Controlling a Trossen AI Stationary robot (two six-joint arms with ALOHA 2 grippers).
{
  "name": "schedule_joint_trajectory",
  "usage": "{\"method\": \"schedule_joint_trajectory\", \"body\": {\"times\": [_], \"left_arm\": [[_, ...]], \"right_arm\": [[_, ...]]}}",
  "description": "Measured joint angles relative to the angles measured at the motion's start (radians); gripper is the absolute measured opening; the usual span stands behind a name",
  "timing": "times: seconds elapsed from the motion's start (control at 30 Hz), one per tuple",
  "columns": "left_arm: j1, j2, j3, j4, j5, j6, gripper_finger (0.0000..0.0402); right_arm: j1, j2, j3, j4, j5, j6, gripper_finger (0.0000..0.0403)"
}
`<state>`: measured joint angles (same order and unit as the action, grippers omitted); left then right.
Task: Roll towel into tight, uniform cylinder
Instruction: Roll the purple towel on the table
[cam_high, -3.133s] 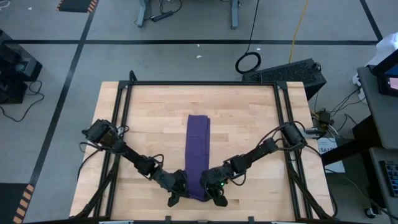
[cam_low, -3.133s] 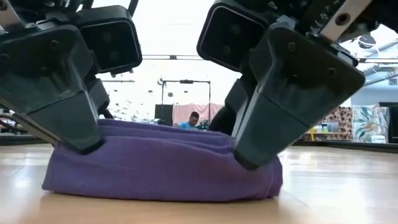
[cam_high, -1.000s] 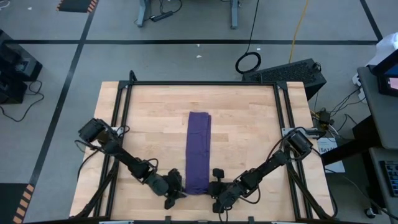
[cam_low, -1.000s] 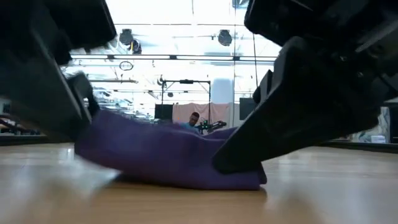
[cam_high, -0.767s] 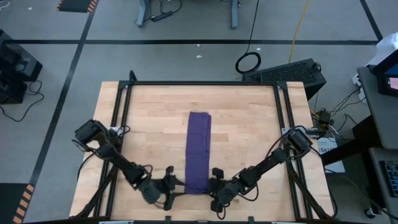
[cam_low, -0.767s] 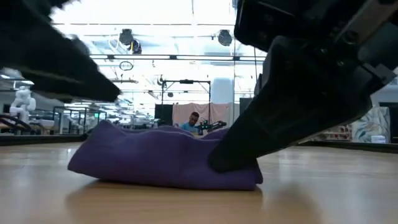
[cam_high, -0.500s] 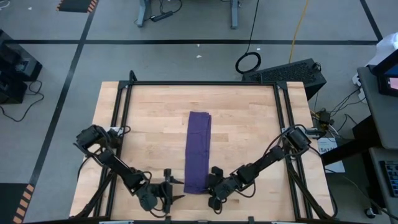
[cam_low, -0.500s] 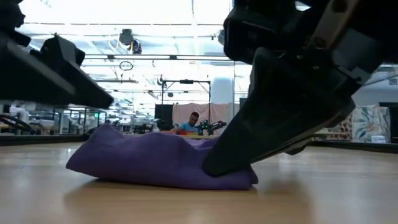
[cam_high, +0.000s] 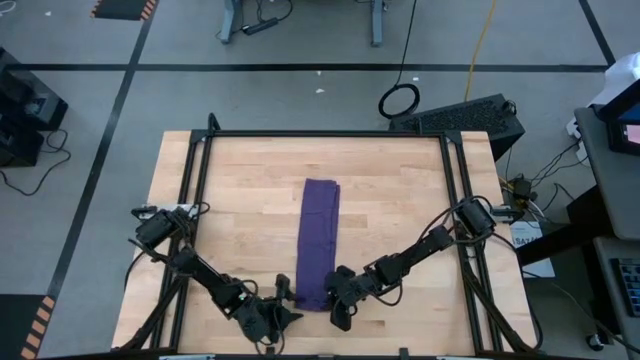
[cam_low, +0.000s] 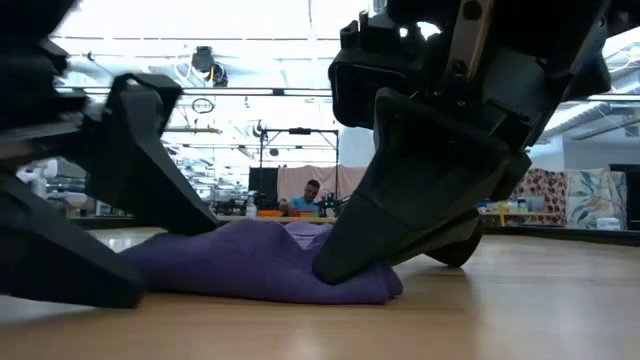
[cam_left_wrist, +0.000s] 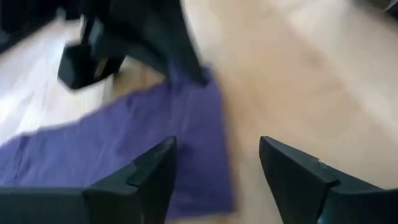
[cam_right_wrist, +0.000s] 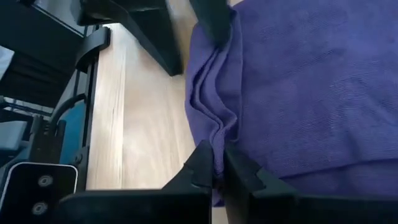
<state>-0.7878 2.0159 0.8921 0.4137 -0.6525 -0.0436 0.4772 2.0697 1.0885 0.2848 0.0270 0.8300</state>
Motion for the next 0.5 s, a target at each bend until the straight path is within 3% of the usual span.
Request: {"method": "schedule_joint_trajectory", "body": {"times": [0.33, 0.5], "left_arm": [[0.061, -0.007, 0.004, -0.069, 0.137, -0.087, 0.016], [0.071, -0.008, 0.007, -0.139, 0.164, -0.209, 0.0095]], "right_arm": [[-0.021, -0.001, 0.0, 0.002, -0.05, 0.018, 0.0011], [-0.021, -0.001, 0.0, 0.0, -0.011, -0.014, 0.0053]]}}
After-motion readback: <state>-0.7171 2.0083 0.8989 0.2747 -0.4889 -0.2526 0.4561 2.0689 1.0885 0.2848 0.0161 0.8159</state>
